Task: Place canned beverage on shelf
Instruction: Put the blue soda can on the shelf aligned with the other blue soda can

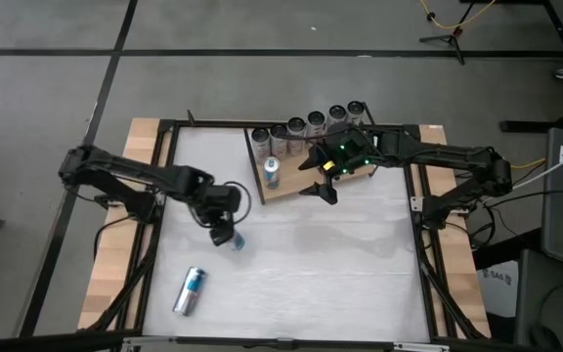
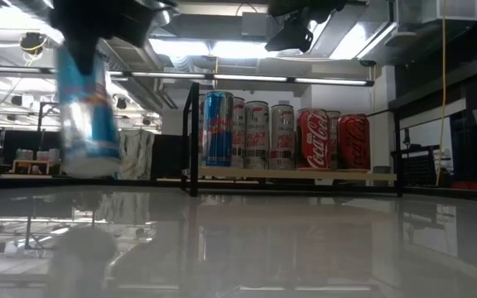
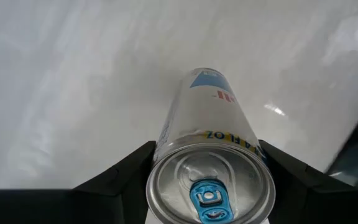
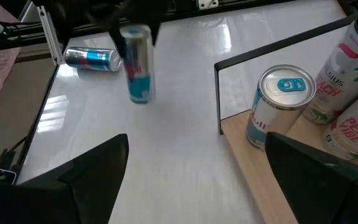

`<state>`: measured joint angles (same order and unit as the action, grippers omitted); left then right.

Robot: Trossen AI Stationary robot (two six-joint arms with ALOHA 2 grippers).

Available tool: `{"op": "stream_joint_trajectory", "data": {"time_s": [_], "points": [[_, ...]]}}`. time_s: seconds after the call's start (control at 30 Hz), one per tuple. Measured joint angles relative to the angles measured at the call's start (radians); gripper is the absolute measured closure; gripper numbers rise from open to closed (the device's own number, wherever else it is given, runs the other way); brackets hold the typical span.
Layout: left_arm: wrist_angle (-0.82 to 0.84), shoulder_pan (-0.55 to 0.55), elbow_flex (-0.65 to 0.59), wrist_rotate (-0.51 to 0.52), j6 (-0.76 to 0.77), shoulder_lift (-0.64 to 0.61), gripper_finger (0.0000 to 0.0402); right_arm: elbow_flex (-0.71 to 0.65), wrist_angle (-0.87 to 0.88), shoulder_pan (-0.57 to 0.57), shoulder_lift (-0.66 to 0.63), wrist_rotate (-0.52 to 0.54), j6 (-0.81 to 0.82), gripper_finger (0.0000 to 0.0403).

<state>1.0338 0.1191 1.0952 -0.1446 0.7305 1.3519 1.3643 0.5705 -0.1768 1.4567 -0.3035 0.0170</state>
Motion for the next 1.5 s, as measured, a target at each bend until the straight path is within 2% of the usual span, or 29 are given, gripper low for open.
{"op": "stream_joint_trajectory", "data": {"time_s": [0.17, 0.43, 0.57, 0.9, 1.1, 1.5], "points": [[0.013, -0.054, 0.097, 0.029, -0.279, 0.118, 0.0182, 0.000, 0.000, 0.000, 0.000, 0.000, 0.002, 0.0036], [0.180, -0.069, 0.402, 0.312, -0.714, 0.312, 0.0182, 0.000, 0.000, 0.000, 0.000, 0.000, 0.004, 0.0035], [0.205, -0.069, 0.475, 0.336, -0.835, 0.377, 0.0182, 0.000, 0.000, 0.000, 0.000, 0.000, 0.004, 0.0035], [0.269, -0.026, 0.479, 0.333, -1.011, 0.505, 0.0182, 0.000, 0.004, 0.000, 0.000, 0.000, 0.004, 0.0036], [0.264, -0.007, 0.481, 0.300, -1.063, 0.522, 0.0181, 0.000, 0.007, 0.000, 0.000, 0.000, 0.004, 0.0036], [0.262, -0.007, 0.480, 0.292, -0.999, 0.523, 0.0132, 0.000, 0.007, 0.000, 0.000, 0.001, 0.002, 0.0035]]}}
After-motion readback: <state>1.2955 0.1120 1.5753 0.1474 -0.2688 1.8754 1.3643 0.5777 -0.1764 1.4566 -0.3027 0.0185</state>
